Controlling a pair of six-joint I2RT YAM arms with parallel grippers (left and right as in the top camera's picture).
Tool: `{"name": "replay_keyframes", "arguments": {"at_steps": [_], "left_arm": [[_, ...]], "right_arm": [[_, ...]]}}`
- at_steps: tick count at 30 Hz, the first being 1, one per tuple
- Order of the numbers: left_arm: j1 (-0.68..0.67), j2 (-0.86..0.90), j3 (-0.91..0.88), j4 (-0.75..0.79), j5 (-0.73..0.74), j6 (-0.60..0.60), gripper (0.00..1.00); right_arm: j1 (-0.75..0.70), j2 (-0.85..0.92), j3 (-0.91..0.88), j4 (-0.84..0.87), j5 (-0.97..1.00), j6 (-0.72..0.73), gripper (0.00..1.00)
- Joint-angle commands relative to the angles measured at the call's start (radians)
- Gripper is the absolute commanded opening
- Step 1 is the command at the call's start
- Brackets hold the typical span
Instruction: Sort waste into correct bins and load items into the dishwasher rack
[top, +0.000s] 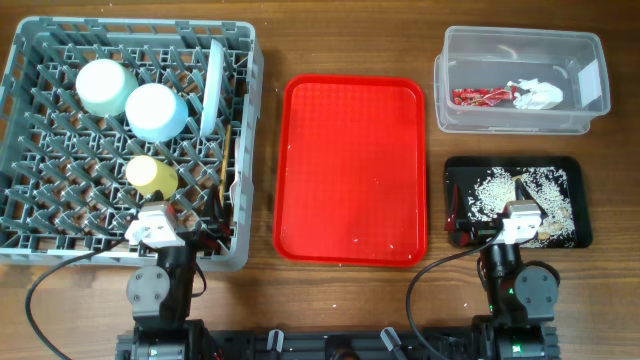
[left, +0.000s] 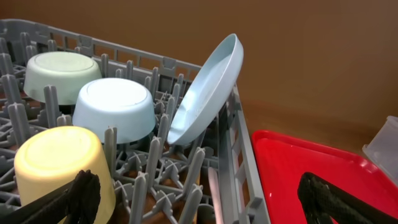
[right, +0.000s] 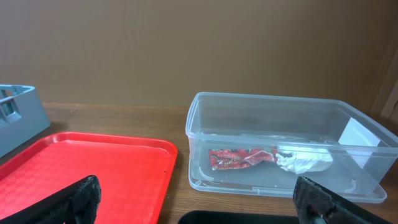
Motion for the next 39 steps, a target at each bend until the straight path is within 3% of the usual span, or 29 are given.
{"name": "replay_keyframes", "arguments": {"at_steps": [1, 4, 39], "left_arm": [[-0.013, -0.078, -0.01, 0.01, 0.011, 0.022, 1.0], [-0.018, -0.079, -0.01, -0.051, 0.008, 0.021, 1.0], [-0.026, -0.075, -0.01, -0.048, 0.007, 0.022, 1.0]], "right_arm": [[-0.003, -0.011, -0.002, 0.004, 0.02, -0.001, 1.0], [-0.003, -0.011, -0.002, 0.003, 0.02, -0.002, 1.0], [-0.003, -0.011, -0.002, 0.003, 0.02, -0.001, 1.0]]}}
